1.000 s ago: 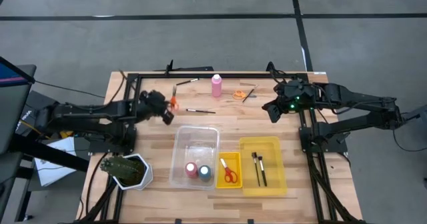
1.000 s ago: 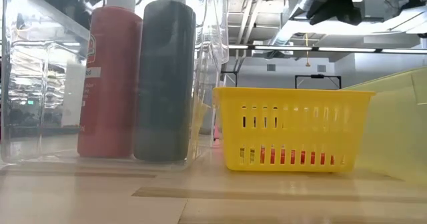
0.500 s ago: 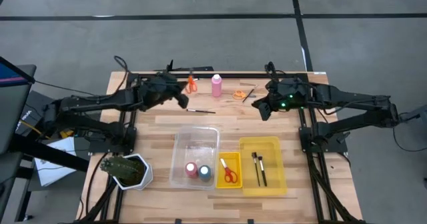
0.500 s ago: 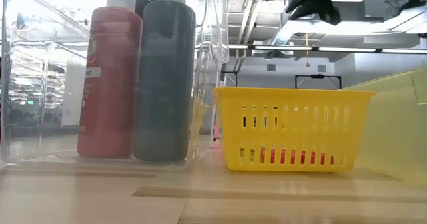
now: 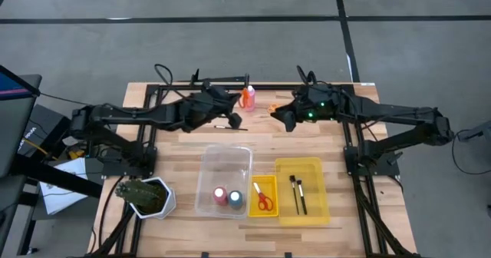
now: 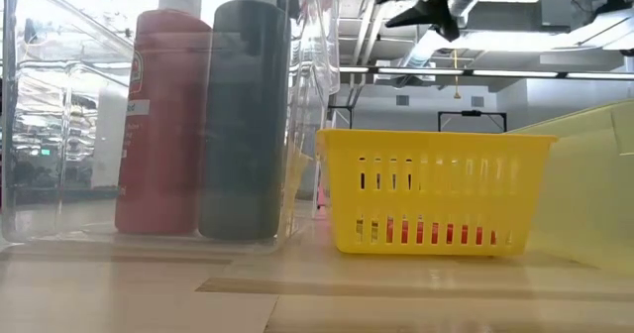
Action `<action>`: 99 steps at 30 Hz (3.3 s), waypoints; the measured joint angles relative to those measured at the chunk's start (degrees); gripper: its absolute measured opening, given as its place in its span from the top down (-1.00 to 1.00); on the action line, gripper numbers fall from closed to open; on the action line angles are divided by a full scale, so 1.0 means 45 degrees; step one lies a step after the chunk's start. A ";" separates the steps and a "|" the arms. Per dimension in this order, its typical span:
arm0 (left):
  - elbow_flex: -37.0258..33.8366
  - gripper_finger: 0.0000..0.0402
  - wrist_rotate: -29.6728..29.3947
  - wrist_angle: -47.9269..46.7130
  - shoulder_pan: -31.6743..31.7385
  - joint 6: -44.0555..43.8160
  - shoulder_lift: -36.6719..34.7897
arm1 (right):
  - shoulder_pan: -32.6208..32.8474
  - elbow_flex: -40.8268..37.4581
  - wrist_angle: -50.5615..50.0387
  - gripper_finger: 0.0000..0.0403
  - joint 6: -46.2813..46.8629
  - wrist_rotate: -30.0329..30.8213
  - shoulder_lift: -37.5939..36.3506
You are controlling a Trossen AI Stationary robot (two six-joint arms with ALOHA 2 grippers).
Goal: Pick & Place Paint Supplies
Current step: Put the orange scissors into the left yellow bin
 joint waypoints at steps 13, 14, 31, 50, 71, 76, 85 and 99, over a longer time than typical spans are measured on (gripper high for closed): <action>0.1592 1.00 -0.0782 0.0005 -0.0419 -0.1077 0.1930 | -0.0807 0.0000 0.1415 -0.08 -0.0450 -0.0878 -0.0003; 0.1628 1.00 -0.0780 0.0000 -0.0419 -0.1135 0.1998 | -0.0848 0.0000 0.1448 -0.07 -0.0445 -0.0888 -0.0003; 0.2533 1.00 -0.0335 0.0005 -0.0511 -0.1383 0.2791 | -0.1162 0.0000 0.1521 -0.06 -0.0518 -0.0926 -0.0003; 0.2533 1.00 0.0370 0.0844 -0.0574 -0.1478 0.2791 | -0.1164 0.0010 0.1545 -0.06 -0.0517 -0.1059 0.0002; 0.2533 0.94 0.0350 0.1193 -0.0866 -0.1470 0.2749 | -0.1150 0.0010 0.2028 0.92 -0.0133 -0.1888 -0.0008; 0.2531 0.76 -0.0323 -0.0072 -0.0872 -0.1363 0.2380 | -0.1271 0.0010 0.1826 0.92 0.0139 -0.1753 0.0017; 0.2533 0.48 -0.1355 -0.2918 -0.0817 -0.0645 0.0304 | -0.1774 0.0010 -0.1265 0.92 0.0293 -0.1845 0.0006; 0.2251 0.48 -0.2551 -0.7308 -0.1024 -0.1357 -0.3109 | 0.0403 -0.3068 -0.1899 0.92 0.2571 -0.2538 -0.1901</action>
